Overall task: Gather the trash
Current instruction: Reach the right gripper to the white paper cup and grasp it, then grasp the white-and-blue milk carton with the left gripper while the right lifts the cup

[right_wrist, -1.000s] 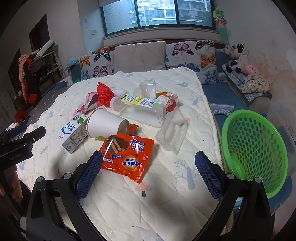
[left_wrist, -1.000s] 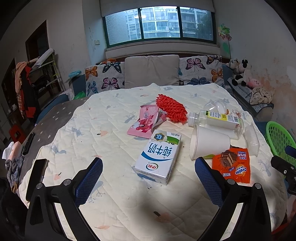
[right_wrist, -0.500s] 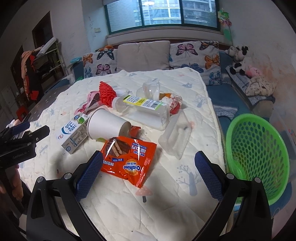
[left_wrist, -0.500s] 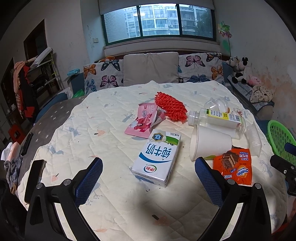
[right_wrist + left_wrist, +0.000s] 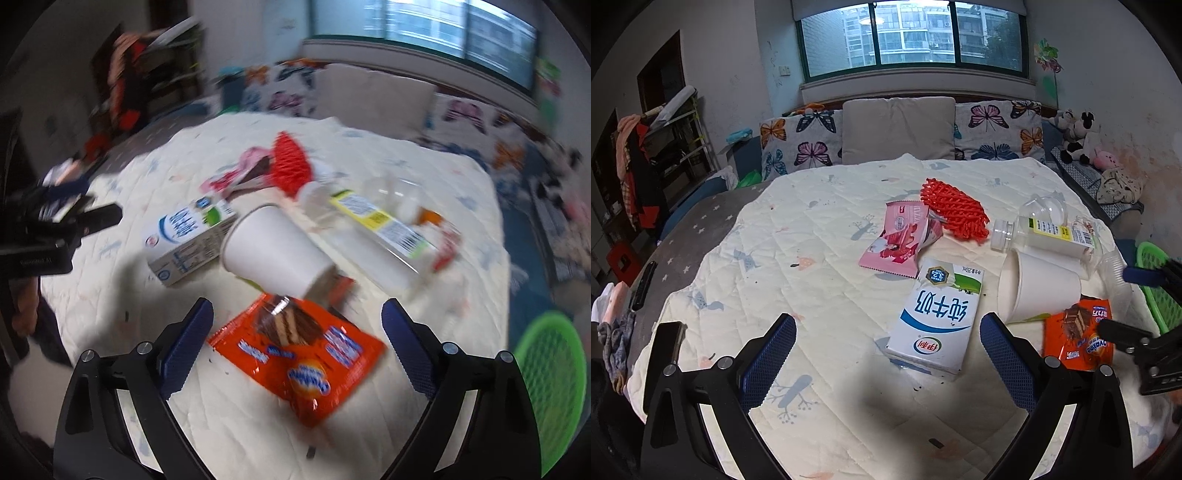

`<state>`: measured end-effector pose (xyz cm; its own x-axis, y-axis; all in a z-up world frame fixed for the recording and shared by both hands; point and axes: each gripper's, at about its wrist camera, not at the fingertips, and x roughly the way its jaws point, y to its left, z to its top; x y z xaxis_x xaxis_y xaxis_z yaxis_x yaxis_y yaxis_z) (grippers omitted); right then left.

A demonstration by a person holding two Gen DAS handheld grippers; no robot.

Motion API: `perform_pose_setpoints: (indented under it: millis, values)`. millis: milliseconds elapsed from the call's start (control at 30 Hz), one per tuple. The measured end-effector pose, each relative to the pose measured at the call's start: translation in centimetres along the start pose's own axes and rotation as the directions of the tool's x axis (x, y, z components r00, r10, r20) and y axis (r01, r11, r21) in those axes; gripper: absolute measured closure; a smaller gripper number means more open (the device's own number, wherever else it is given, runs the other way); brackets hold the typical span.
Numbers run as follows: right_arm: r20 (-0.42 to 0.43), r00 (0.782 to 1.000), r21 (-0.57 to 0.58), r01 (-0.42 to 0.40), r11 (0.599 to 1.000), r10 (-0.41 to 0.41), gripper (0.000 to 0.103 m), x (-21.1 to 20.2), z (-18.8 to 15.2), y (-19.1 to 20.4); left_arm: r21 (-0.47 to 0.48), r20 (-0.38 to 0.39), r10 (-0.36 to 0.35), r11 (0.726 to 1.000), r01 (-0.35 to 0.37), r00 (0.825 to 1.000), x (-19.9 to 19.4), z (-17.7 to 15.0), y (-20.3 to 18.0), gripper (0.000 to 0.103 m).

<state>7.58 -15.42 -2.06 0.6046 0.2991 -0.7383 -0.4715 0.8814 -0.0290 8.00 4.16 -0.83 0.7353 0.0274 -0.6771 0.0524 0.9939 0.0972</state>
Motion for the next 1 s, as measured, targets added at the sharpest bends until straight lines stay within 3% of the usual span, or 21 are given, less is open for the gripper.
perform_pose_setpoints:
  millis: [233,600,667,767,1000]
  values:
    - [-0.062,0.996,-0.177,-0.074,0.981,0.064,0.012,3.8,2.1,1.0,0.02,-0.04,-0.031,0.999,0.032,0.999,1.8,0.0,-0.1,0.006]
    - [-0.139,0.988,-0.366,-0.12,0.923,0.073,0.012,8.5,3.4,2.3,0.035,-0.089,-0.082,0.996,0.086,0.993,4.3,0.1,-0.2,0.006]
    - [-0.151,0.986,-0.377,-0.124,0.918,0.071,0.013,9.2,3.5,2.3,0.04,-0.097,-0.094,0.994,0.098,0.991,4.6,0.1,-0.3,0.006]
    - [-0.159,0.985,-0.37,-0.128,0.92,0.074,0.026,9.6,3.5,2.2,0.046,-0.111,-0.11,0.992,0.116,0.988,5.3,0.2,-0.4,0.006]
    - [-0.067,0.993,-0.287,-0.109,0.952,0.094,0.027,7.0,4.0,1.1,0.063,-0.148,-0.151,0.985,0.161,0.977,7.1,0.6,-1.2,0.006]
